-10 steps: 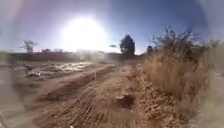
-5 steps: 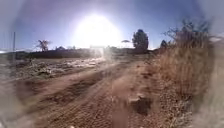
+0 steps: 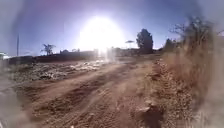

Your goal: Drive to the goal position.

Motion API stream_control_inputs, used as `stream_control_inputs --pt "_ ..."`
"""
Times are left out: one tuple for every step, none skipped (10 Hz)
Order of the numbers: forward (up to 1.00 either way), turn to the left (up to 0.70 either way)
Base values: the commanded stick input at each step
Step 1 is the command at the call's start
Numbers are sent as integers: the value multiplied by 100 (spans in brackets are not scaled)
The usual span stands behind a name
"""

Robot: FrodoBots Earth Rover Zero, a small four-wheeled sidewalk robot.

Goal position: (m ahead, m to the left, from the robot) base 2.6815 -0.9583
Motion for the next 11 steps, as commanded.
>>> stream_control_inputs --pt "50 0" --pt "50 0" --pt "50 0" --pt "50 0" --pt "50 0" --pt "50 0" --pt "50 0" --pt "50 0" --pt "50 0" --pt "50 0" --pt "50 0"
